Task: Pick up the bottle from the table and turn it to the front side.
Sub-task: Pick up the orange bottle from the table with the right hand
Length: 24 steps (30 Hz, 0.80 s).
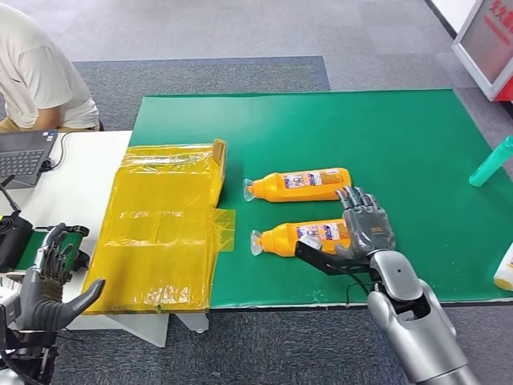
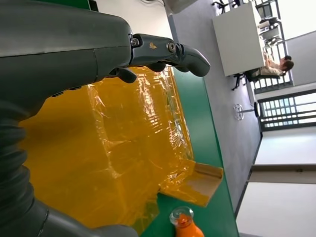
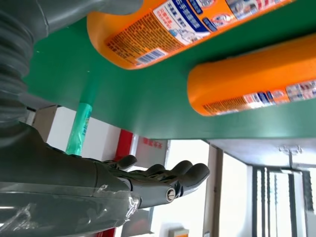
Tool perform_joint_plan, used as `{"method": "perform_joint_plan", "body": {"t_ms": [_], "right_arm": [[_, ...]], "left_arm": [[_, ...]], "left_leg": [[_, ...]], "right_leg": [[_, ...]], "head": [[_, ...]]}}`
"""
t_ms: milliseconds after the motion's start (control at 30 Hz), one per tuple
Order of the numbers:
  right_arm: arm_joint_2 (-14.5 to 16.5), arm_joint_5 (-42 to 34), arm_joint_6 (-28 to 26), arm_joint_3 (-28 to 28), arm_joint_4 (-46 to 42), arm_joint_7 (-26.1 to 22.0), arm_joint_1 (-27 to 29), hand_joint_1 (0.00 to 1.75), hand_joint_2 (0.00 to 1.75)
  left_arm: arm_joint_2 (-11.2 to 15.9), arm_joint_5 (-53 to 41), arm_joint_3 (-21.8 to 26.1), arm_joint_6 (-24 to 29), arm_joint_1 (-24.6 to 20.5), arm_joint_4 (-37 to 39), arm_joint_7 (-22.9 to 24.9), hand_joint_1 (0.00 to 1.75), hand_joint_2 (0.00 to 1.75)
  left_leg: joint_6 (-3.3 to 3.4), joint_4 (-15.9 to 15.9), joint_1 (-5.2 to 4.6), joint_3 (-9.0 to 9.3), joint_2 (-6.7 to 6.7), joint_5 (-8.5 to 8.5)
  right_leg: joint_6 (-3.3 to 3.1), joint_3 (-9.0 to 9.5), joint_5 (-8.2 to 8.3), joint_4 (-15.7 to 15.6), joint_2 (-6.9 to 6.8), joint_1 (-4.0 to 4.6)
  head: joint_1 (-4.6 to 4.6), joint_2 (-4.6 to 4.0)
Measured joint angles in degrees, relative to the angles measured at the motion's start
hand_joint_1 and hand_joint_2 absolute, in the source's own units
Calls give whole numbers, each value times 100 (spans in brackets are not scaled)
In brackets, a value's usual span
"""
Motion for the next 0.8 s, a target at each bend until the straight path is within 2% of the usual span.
{"method": "perform_joint_plan", "body": {"t_ms": [333,467,800], "right_arm": [[-268,-637,1393,511,369,606,-971,0,175],[-345,-794,1581,630,690,740,-1429,0,175],[-393,-886,2003,936,1334,724,-2208,0,175]], "left_arm": [[-10,-11,149,-136,-6,0,-62,0,175],[-11,-9,153,-132,-46,1,-46,0,175],[1,14,138,-51,-107,6,-11,0,175]], "left_leg": [[-1,0,0,-1,0,7],[-2,0,0,-1,0,12],[-3,0,0,-1,0,13]], "right_leg": [[2,-1,5,1,0,0],[3,-1,6,1,0,0],[0,-2,8,1,0,0]], "head": [[0,0],[1,0],[0,1]]}}
